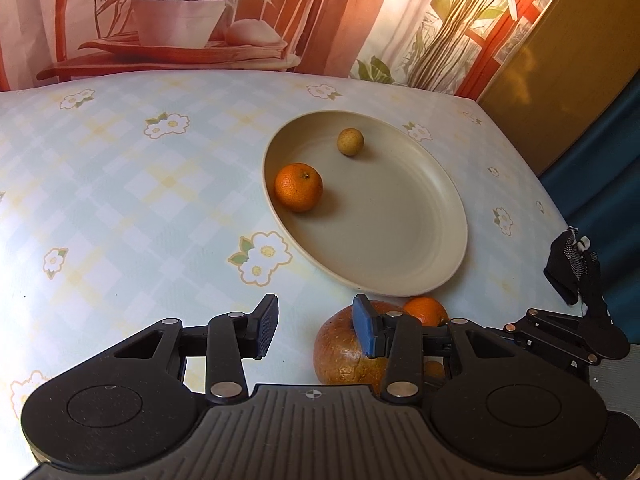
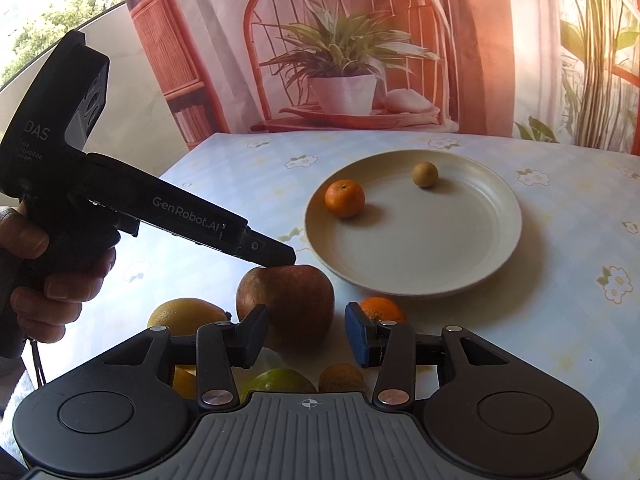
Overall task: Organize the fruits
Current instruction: 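Close the left gripper around the red apple and lift it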
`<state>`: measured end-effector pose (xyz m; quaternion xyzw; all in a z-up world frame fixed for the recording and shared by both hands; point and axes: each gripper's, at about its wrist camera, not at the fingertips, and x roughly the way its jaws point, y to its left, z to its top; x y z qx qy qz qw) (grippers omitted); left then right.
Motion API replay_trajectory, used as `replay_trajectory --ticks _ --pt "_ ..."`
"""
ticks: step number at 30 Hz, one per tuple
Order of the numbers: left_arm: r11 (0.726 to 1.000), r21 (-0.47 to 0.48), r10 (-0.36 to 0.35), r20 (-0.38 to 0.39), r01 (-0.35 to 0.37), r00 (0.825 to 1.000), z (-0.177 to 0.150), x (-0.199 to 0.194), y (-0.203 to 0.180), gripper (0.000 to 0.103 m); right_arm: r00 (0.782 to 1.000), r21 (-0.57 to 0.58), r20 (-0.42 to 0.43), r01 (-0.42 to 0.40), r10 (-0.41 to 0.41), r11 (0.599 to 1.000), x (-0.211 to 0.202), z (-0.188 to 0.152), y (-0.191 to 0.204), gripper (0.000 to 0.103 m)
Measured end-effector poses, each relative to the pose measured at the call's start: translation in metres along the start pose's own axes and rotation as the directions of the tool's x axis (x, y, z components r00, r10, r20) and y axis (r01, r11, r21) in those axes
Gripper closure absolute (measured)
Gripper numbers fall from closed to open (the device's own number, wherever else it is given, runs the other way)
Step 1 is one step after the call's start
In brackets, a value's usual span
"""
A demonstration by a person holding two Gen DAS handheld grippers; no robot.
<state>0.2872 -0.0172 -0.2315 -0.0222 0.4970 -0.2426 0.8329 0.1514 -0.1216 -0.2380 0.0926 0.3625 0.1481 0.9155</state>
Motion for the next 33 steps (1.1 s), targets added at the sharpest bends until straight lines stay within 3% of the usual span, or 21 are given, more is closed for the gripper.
replay_trajectory --ticks 6,16,22,29,33 --pt "0.998 0.027 -0.048 -0.007 0.048 0.999 -0.005 -0.003 -0.003 0.06 0.999 -0.032 -0.03 -0.027 0.026 0.999 0.005 -0.002 0.007 0.059" --pt "0.995 -0.005 -0.102 -0.026 0.102 0.994 -0.007 -0.003 0.004 0.06 0.997 -0.034 -0.064 -0.054 0.052 0.998 0.019 0.0 0.008 0.049" --pt "0.996 -0.022 -0.089 -0.015 0.089 0.996 -0.007 -0.004 0.005 0.061 0.998 -0.064 -0.041 -0.045 0.043 0.997 0.02 -0.001 0.013 0.049" --pt "1.0 0.012 0.0 0.004 0.0 1.0 0.006 -0.007 0.003 0.062 1.0 -0.161 0.011 0.01 -0.008 0.987 0.03 0.007 0.024 0.05" --pt "0.999 -0.014 -0.04 -0.009 0.04 0.999 0.007 -0.005 0.007 0.062 1.0 -0.143 -0.005 -0.003 0.003 0.99 0.031 0.008 0.019 0.049"
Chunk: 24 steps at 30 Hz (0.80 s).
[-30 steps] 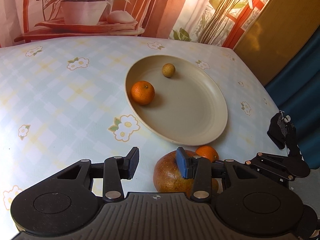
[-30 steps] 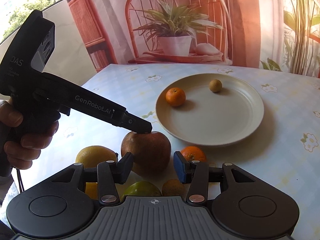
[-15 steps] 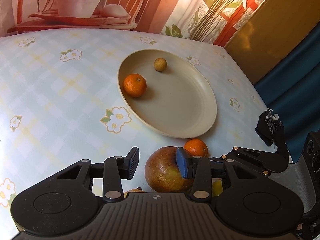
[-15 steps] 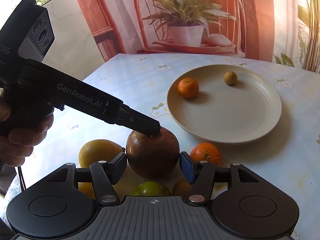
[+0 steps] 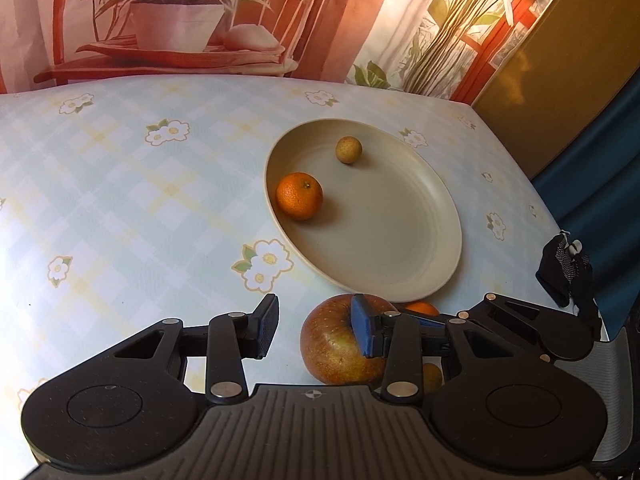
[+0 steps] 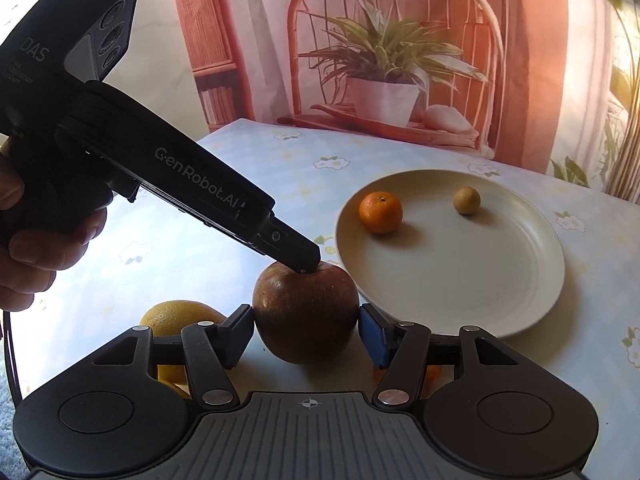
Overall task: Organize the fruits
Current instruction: 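Close the left gripper around the red apple and lift it, then carry the red apple over the plate with the left gripper and lower it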
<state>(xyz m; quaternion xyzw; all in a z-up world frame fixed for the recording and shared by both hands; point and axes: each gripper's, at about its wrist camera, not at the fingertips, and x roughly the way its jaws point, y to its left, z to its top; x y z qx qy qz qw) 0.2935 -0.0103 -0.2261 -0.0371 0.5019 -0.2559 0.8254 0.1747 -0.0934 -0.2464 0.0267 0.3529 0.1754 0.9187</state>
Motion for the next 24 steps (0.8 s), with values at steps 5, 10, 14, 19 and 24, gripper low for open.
replay_trajectory --ticks 5,10,14,19,24 --pt "0.996 -0.027 -0.082 -0.02 0.082 0.996 -0.008 0.002 0.003 0.062 0.999 0.05 -0.031 -0.039 0.041 0.998 -0.003 -0.005 -0.01 0.049" --pt "0.992 -0.059 -0.113 -0.03 0.111 0.993 -0.012 0.004 0.003 0.062 0.998 0.071 -0.04 -0.049 0.052 0.996 -0.005 -0.005 -0.013 0.049" --pt "0.99 -0.073 -0.126 -0.033 0.124 0.991 -0.014 0.005 0.005 0.062 0.997 0.078 -0.044 -0.055 0.059 0.995 -0.004 -0.005 -0.014 0.047" --pt "0.988 -0.084 -0.133 -0.033 0.129 0.991 -0.014 0.005 0.005 0.062 0.997 0.07 -0.045 -0.053 0.056 0.996 -0.003 -0.004 -0.013 0.046" --pt "0.987 -0.09 -0.135 -0.032 0.132 0.99 -0.014 0.003 0.005 0.065 0.999 0.054 -0.033 -0.041 0.043 0.998 -0.003 -0.005 -0.011 0.047"
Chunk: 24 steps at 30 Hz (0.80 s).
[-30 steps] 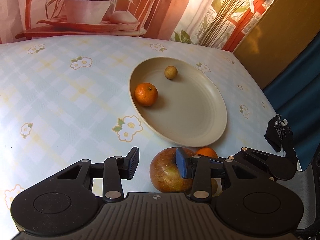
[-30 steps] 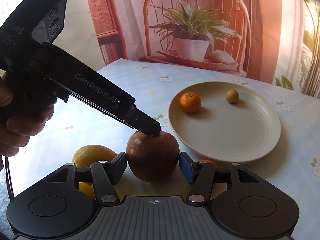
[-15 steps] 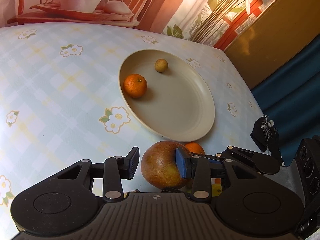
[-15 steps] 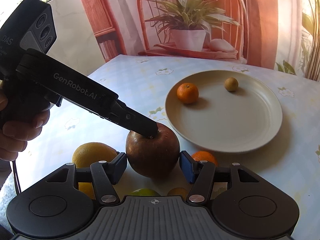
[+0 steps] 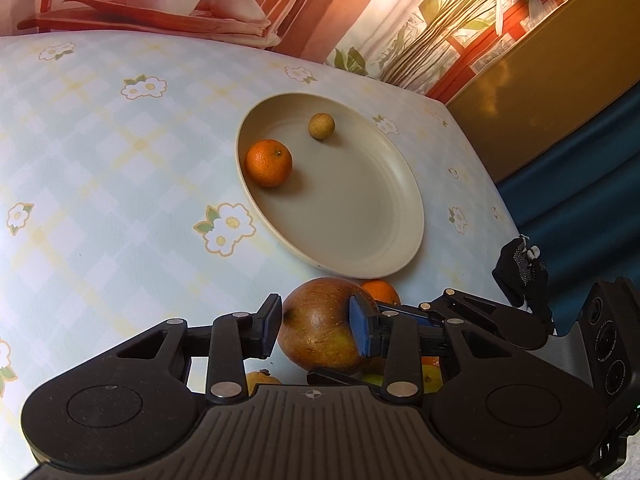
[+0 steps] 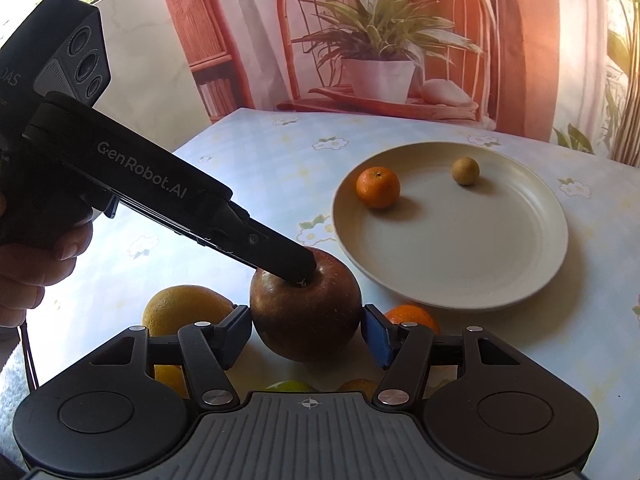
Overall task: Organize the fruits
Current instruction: 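Carry the red apple over the plate with the left gripper and lower it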
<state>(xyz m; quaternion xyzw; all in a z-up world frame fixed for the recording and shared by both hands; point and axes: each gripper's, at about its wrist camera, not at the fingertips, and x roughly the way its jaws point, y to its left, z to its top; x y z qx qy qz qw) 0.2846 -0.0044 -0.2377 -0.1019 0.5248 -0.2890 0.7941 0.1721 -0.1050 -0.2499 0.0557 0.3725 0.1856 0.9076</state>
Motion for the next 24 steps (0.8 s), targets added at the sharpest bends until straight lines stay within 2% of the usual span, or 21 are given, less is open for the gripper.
replay_trajectory --ticks 7,14,24 --pt "1.0 0.02 0.003 0.033 -0.004 0.999 0.004 -0.006 -0.005 0.065 0.999 0.004 0.047 0.012 -0.012 1.0 -0.007 -0.001 0.0 0.047" --pt "0.999 0.041 0.01 0.092 -0.014 0.996 0.027 -0.013 -0.014 0.065 0.996 -0.014 0.091 0.028 -0.027 0.999 -0.01 0.024 -0.01 0.047" --pt "0.997 0.005 0.075 0.087 -0.075 0.993 0.063 0.01 -0.005 0.065 0.999 -0.02 0.043 0.028 -0.027 0.999 0.03 0.06 -0.035 0.047"
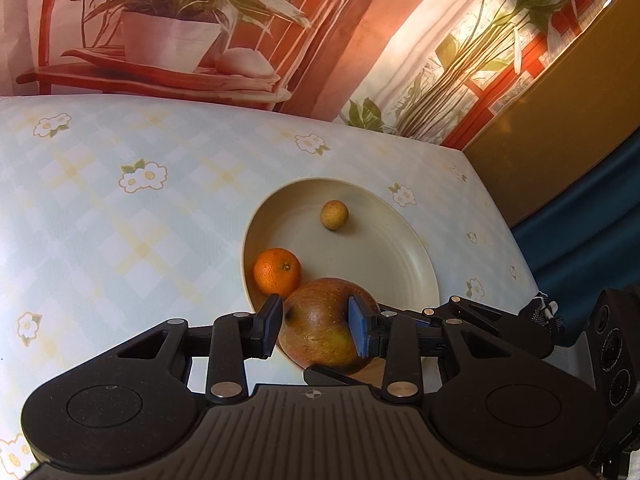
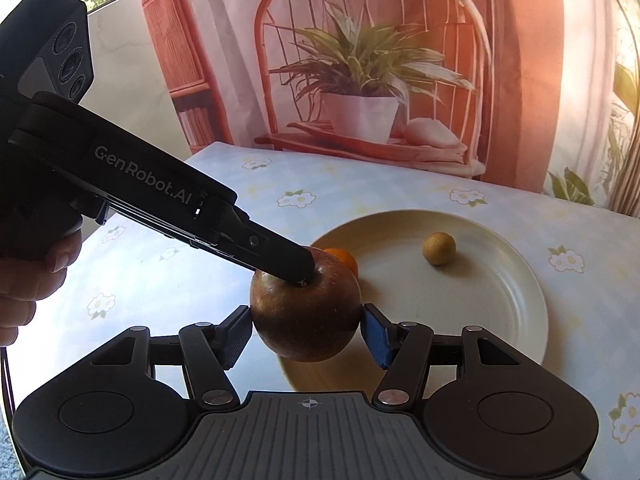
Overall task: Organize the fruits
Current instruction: 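Carry the red apple over the plate with the left gripper and lower it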
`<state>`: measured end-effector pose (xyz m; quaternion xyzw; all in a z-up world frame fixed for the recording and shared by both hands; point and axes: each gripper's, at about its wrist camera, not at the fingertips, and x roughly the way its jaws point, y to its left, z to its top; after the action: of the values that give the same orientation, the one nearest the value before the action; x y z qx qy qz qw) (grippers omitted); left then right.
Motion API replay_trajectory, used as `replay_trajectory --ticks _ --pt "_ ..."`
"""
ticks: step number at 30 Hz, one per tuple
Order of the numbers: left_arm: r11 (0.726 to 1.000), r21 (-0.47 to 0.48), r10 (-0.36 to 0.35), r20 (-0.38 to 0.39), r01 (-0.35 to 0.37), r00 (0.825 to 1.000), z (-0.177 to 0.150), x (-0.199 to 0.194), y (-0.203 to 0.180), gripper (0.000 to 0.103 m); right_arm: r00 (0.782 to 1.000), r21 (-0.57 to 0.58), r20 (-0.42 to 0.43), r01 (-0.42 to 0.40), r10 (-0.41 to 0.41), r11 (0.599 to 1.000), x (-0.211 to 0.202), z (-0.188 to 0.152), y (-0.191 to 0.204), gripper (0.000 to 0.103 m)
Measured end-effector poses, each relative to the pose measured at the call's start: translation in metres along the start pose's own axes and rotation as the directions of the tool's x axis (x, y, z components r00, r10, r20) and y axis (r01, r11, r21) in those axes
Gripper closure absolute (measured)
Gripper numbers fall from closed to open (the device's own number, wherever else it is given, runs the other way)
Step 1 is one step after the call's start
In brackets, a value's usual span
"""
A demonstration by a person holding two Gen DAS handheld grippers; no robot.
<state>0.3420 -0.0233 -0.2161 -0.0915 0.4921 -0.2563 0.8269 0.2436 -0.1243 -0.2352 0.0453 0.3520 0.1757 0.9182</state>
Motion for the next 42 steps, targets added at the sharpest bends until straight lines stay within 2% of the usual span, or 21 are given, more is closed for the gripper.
replay_trajectory --ticks 7,10,15,24,28,31,33,42 --pt "0.999 -0.02 0.026 0.0 -0.026 1.0 0.01 0.014 0.01 0.066 1.0 -0.01 -0.027 0.003 -0.003 1.0 0.024 0.008 -0.008 0.047" --pt "0.998 -0.045 0.046 0.026 -0.045 0.999 0.014 0.015 0.017 0.066 1.0 -0.024 -0.016 0.011 -0.012 1.0 0.031 0.012 -0.008 0.047" --pt "0.995 -0.091 0.05 0.057 -0.044 0.997 0.024 0.016 0.024 0.066 0.998 -0.067 0.01 0.057 -0.056 0.996 0.045 0.022 -0.008 0.047" --pt "0.993 -0.079 0.099 0.109 -0.09 0.989 0.032 0.02 0.02 0.065 0.992 -0.103 0.041 0.12 -0.116 0.987 0.061 0.032 -0.01 0.047" --pt "0.993 -0.069 0.107 0.113 -0.099 0.988 0.031 0.019 0.019 0.062 0.993 -0.085 0.024 0.118 -0.117 0.989 0.061 0.033 -0.012 0.047" --pt "0.99 -0.062 0.133 0.109 -0.127 0.985 0.03 0.02 0.019 0.061 0.993 -0.067 0.01 0.115 -0.114 0.991 0.059 0.033 -0.013 0.043" --pt "0.988 -0.062 0.145 0.111 -0.139 0.983 0.03 0.02 0.018 0.058 0.994 -0.055 0.016 0.112 -0.111 0.992 0.056 0.032 -0.013 0.042" --pt "0.978 -0.08 0.203 0.133 -0.194 0.97 0.023 0.009 0.013 0.059 0.995 -0.058 0.05 0.089 -0.087 0.994 0.019 0.015 -0.012 0.043"
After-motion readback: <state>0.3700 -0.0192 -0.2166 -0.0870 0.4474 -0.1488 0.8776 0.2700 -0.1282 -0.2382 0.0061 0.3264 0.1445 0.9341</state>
